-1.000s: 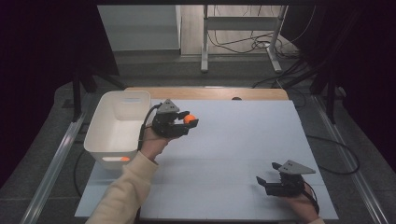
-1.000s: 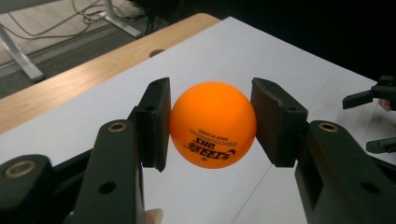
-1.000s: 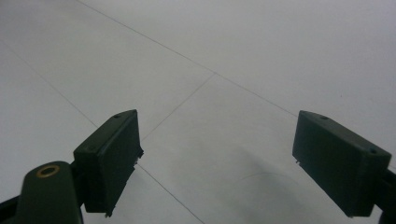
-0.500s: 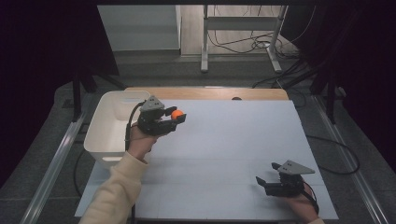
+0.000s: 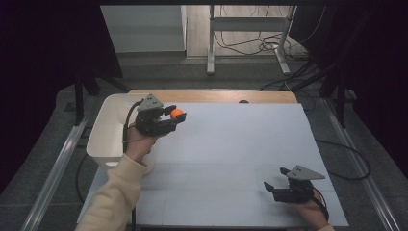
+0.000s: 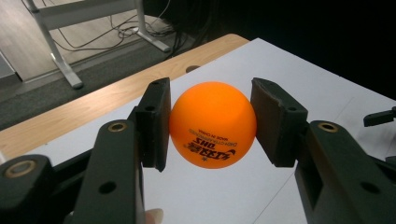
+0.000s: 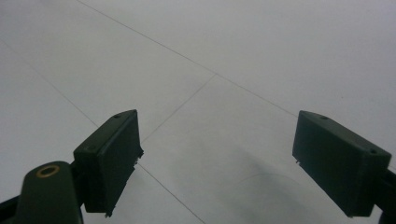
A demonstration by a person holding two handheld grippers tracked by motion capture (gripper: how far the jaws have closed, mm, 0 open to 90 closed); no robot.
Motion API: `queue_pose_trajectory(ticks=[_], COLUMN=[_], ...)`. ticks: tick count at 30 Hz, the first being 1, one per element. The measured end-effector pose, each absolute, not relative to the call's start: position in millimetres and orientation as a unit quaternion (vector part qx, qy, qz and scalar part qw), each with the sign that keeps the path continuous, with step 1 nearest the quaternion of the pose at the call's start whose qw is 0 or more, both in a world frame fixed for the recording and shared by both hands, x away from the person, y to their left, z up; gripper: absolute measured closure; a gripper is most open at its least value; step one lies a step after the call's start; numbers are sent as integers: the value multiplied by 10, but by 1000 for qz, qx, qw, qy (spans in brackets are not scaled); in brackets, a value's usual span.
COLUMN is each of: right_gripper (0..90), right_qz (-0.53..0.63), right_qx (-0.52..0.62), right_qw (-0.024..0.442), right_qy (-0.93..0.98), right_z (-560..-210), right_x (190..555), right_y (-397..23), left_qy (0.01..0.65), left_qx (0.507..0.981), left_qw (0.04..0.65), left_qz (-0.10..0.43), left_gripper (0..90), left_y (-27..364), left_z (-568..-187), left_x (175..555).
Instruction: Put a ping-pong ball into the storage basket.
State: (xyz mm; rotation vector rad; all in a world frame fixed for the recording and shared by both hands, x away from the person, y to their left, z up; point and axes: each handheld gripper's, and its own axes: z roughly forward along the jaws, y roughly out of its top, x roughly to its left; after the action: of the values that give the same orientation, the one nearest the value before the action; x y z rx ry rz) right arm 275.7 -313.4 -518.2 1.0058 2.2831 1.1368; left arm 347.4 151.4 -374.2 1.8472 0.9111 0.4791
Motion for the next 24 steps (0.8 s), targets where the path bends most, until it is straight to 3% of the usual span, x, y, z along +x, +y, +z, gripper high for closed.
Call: queue_pose_trajectory(ticks=[24], right_gripper=[157], right_qz=[403], right_qx=[361], right_qw=[201], right_qy=[817], right_z=[-5184], right_x=[2762], right_y=[-3132], left_qy=[422], left_qx=[730], left_qw=[484], left_qz=[236], left_gripper=[504], left_y=[2031], left_z=[-3589], left_x=[3419])
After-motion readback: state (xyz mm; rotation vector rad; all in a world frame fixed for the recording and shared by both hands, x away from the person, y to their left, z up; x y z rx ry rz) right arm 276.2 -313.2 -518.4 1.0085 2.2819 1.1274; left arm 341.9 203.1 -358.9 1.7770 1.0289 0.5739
